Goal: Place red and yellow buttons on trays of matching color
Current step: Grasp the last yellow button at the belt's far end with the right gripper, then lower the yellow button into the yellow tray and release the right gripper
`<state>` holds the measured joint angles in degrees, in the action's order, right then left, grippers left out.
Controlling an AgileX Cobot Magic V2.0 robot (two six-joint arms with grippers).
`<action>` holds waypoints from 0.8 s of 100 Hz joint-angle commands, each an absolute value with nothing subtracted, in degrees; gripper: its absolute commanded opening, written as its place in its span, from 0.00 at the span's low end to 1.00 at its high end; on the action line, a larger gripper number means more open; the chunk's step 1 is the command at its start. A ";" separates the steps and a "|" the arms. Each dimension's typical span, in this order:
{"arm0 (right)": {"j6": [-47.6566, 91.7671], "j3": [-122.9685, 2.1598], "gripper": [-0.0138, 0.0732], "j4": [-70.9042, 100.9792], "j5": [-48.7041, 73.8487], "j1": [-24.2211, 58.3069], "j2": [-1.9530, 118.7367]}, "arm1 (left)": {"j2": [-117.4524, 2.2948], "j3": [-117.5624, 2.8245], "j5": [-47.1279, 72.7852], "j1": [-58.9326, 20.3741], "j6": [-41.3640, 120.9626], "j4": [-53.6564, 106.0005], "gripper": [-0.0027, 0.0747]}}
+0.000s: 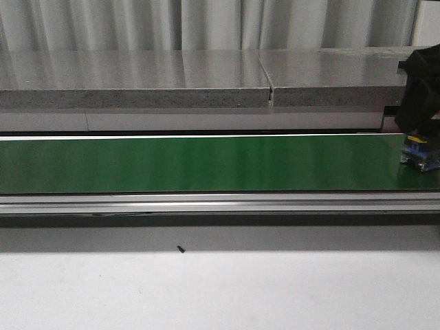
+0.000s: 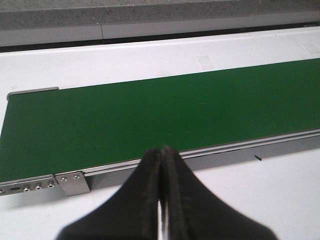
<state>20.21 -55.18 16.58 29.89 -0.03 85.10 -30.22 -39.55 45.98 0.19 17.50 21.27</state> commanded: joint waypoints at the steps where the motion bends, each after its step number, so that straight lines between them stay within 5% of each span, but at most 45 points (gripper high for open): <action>1: 21.05 -57.15 0.59 17.72 25.95 0.05 84.43 | -30.29 -40.96 42.38 -0.08 16.92 22.80 0.01; 13: 21.05 -57.15 0.38 17.78 25.60 0.05 84.35 | -30.29 -40.96 42.38 -0.08 16.92 22.80 0.01; 24: 20.99 -57.15 0.28 17.84 25.16 0.05 83.07 | -30.29 -40.96 42.38 -0.08 16.92 22.80 0.01; 47: 20.84 -56.94 0.28 17.76 27.66 -2.40 77.48 | -30.29 -40.96 42.38 -0.08 16.92 22.80 0.01; 80: 19.94 -56.25 0.28 17.88 32.21 -17.32 72.69 | -30.29 -40.96 42.38 -0.08 16.92 22.80 0.01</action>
